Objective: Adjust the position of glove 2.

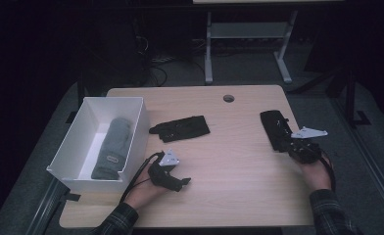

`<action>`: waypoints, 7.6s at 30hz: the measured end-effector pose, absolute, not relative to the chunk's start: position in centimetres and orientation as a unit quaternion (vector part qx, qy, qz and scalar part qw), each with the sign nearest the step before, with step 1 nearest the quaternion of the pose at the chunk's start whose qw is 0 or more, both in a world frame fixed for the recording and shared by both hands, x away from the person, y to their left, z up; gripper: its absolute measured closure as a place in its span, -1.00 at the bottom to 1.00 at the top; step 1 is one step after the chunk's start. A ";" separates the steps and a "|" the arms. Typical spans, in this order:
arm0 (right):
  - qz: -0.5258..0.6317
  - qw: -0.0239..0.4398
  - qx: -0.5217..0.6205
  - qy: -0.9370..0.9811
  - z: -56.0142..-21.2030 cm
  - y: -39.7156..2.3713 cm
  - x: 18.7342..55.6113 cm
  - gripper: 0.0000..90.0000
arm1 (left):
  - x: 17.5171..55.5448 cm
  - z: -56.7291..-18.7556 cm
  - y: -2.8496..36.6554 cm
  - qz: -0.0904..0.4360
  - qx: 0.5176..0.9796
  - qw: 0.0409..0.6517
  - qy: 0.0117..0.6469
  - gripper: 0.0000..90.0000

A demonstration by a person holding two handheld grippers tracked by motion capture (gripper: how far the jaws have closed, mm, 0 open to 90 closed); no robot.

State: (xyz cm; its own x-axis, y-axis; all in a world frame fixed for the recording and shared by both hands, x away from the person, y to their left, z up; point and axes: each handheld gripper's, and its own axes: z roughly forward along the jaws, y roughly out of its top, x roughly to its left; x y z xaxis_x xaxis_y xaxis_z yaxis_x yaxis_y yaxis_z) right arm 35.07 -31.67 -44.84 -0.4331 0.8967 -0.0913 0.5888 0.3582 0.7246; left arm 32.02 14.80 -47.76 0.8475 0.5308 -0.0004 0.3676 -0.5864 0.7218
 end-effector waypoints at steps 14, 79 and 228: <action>0.276 0.234 0.515 0.777 -46.5 -34.5 35.6 1.00 | 32.1 -47.7 14.7 0.111 0.884 0.376 0.256 -0.72; 0.359 0.174 0.410 0.820 -43.4 -29.8 35.2 1.00 | 32.2 -47.7 14.6 0.113 0.882 0.373 0.263 -0.72; 0.372 0.133 0.372 0.840 -46.0 -27.6 29.4 -0.28 | 32.3 -47.7 14.5 0.112 0.883 0.372 0.263 -0.72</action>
State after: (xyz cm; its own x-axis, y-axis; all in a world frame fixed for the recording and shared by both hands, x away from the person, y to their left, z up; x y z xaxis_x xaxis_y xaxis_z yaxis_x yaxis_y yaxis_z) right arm 29.36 -27.58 -46.00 -0.6876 0.7240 0.0541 0.5266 0.4460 0.7237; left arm 32.33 14.51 -47.74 0.8363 0.5482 0.0014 0.3819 -0.5844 0.7159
